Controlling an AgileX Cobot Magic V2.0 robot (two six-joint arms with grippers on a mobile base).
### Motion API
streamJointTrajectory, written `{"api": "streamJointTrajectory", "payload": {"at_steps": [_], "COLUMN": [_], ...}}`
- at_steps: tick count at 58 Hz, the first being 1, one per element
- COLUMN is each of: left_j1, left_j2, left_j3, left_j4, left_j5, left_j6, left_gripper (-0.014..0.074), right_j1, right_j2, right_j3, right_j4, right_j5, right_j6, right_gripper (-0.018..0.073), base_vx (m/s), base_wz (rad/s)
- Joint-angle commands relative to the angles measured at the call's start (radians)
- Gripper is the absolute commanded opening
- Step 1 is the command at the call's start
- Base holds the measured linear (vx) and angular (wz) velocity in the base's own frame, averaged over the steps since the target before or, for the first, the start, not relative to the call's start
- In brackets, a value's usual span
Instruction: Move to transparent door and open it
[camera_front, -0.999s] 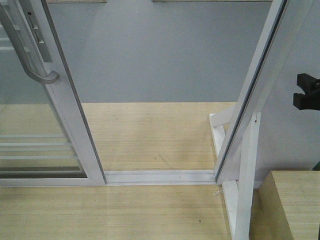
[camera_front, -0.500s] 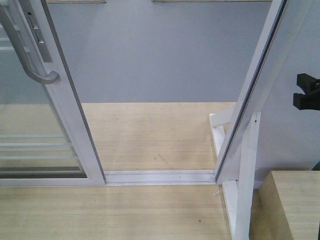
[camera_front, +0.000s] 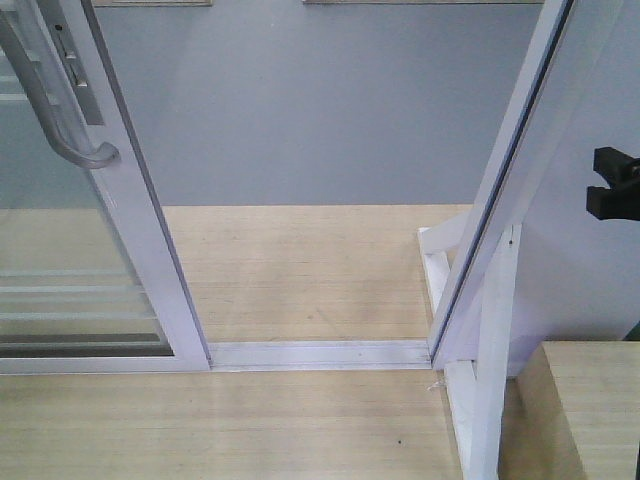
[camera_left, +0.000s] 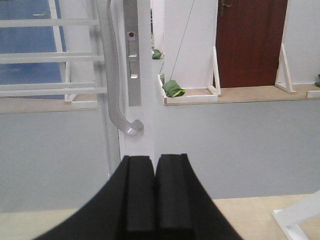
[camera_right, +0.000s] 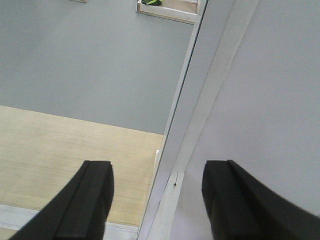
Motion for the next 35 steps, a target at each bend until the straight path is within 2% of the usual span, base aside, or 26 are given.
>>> {"api": "streamJointTrajectory", "payload": {"at_steps": [1, 35], "left_j1": [-0.007, -0.007], "left_j2": [0.011, 0.011], "left_j3": [0.010, 0.010], "left_j4": [-0.002, -0.002], "left_j5": [-0.076, -0.076], "left_j6": [0.000, 0.000], "left_gripper": [-0.0008, -0.0008], "right_j1": [-0.007, -0.007], "right_j2": [-0.009, -0.013], "right_j3": [-0.027, -0.021], "right_j4": [0.000, -0.009], "right_j5": [-0.074, -0.083], "right_j6": [-0.001, 0.000], "right_gripper": [0.0455, 0.0445], "base_vx": [0.00, 0.00], "base_wz": [0.00, 0.00]}}
